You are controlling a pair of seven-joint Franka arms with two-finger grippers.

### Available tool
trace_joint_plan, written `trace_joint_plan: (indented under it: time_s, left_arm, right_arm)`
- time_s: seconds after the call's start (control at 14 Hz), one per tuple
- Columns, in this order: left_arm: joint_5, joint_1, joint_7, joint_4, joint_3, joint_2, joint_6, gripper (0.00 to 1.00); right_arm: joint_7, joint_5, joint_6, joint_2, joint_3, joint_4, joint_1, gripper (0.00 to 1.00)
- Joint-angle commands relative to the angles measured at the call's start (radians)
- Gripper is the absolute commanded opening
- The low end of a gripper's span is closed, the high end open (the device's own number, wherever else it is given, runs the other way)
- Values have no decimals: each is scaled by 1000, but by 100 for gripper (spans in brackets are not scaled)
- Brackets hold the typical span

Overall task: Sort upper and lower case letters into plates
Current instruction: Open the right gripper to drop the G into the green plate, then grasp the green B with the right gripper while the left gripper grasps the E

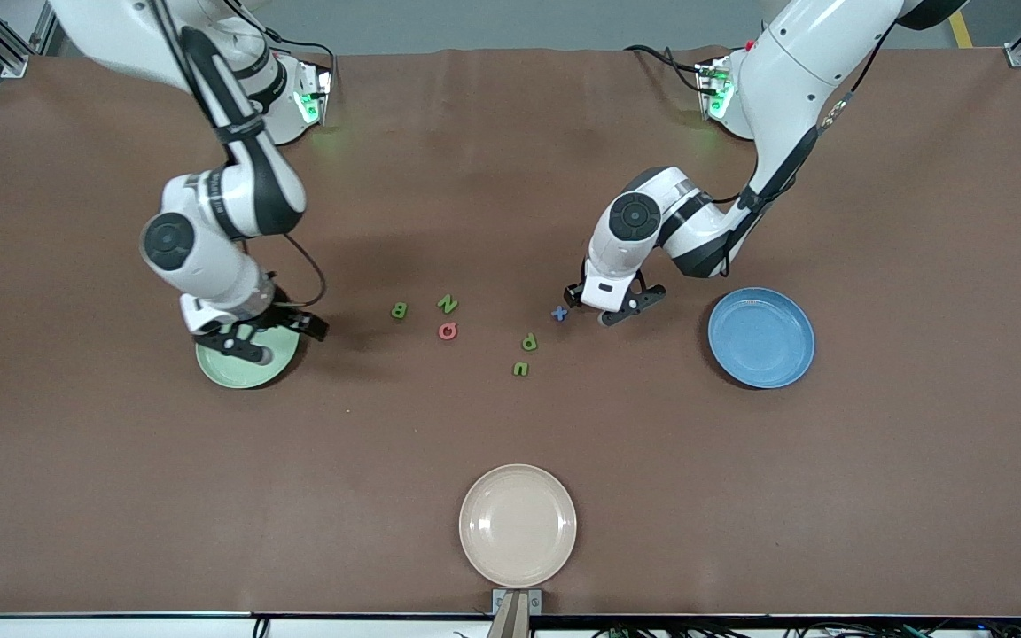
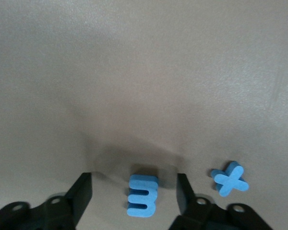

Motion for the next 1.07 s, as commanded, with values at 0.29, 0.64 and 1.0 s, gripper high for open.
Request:
trace_joint_plan:
  time_s: [0.29, 0.64, 1.0]
  left_arm:
    - [24, -24, -58, 17, 3, 12, -7, 62]
    - [25, -33, -58, 17, 3, 12, -7, 45]
    - [27, -39, -58, 17, 3, 13, -7, 24]
  right_arm:
    - [244, 19, 49, 121, -8, 60, 167, 100]
    - [256, 12, 121, 155, -11, 23, 227, 80]
    - [256, 10, 153, 164, -12, -5, 250, 56]
